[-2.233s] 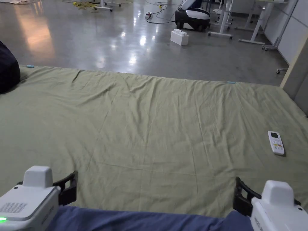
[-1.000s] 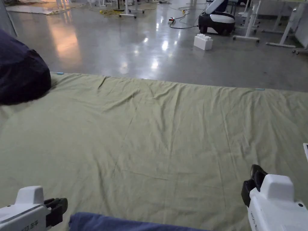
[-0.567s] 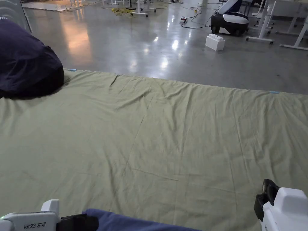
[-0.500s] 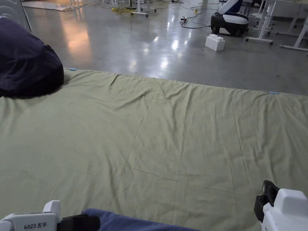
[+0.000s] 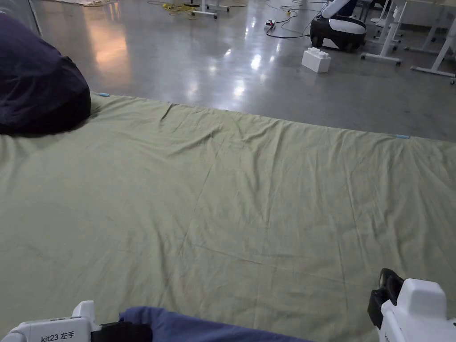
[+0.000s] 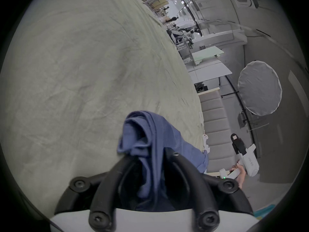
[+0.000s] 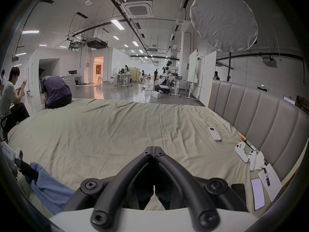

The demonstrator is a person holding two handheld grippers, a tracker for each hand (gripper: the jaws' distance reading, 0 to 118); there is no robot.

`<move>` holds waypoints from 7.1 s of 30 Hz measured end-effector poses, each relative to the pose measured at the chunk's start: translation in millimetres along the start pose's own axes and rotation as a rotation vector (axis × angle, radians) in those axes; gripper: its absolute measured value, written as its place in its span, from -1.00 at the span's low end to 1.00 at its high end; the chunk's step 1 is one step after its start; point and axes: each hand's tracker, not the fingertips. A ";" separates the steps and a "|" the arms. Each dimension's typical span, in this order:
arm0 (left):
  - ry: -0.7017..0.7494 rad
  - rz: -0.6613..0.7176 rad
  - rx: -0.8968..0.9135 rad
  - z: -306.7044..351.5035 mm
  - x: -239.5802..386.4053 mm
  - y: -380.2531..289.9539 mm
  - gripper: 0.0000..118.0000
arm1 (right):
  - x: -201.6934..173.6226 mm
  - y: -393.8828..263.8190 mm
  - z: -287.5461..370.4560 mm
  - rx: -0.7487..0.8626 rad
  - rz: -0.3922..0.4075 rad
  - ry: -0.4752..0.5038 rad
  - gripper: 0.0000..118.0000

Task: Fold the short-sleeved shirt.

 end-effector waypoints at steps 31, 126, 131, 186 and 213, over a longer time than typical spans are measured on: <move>0.375 -0.278 0.071 93.7 150.8 31.6 -0.87 | 0.0 0.8 -0.7 0.017 -0.006 0.034 -0.99; 0.040 0.009 -0.113 -37.4 44.7 -23.2 0.15 | 19.1 -30.9 13.2 -0.074 -0.061 0.029 -0.99; -0.129 0.067 -0.085 -56.1 27.0 -32.0 0.13 | 16.3 -31.7 13.1 -0.083 -0.050 0.029 -0.99; 0.306 -0.476 -0.154 -114.0 256.5 -77.9 -0.79 | 17.9 -41.1 12.2 -0.104 -0.071 0.052 -0.99; 0.229 -0.396 -0.175 -140.4 246.1 -99.0 -0.72 | 30.0 -49.2 15.0 -0.118 -0.096 0.027 -0.99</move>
